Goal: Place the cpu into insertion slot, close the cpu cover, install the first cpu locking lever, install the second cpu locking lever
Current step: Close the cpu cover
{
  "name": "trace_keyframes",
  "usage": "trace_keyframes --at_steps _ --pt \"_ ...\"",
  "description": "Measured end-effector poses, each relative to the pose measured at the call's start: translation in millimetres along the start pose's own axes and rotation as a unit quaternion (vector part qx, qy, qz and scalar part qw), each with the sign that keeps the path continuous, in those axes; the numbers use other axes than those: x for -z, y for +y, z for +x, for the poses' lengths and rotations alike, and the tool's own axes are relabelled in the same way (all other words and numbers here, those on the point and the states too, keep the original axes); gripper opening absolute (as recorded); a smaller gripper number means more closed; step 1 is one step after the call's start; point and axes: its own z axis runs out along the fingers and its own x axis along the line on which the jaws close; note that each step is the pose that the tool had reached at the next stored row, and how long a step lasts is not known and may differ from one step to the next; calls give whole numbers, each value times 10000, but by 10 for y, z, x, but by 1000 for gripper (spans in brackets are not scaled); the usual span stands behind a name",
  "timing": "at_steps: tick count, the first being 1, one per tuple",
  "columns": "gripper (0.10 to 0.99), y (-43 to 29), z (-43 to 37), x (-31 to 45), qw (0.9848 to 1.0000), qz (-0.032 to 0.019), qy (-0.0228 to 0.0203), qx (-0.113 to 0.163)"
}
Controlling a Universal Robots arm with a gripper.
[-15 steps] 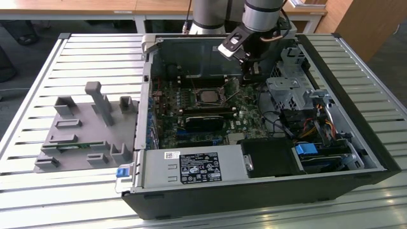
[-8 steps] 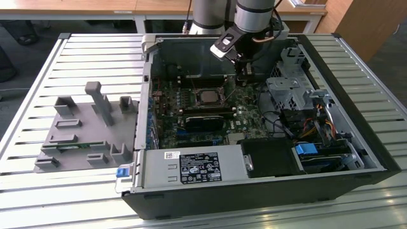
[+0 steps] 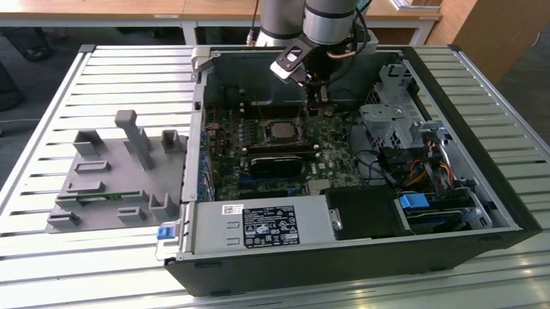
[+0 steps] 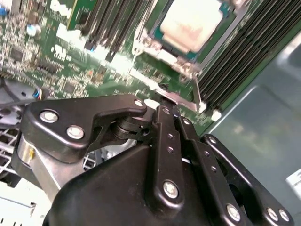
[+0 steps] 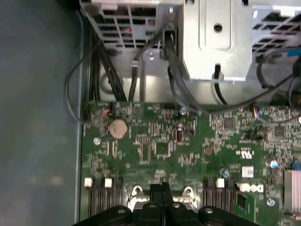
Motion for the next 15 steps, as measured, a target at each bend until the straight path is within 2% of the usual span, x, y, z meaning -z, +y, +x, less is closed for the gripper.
trace_keyframes --at_steps 6,15 --pt "106 -135 1 -14 10000 0 0 0" --pt "106 -267 1 -71 10000 0 0 0"
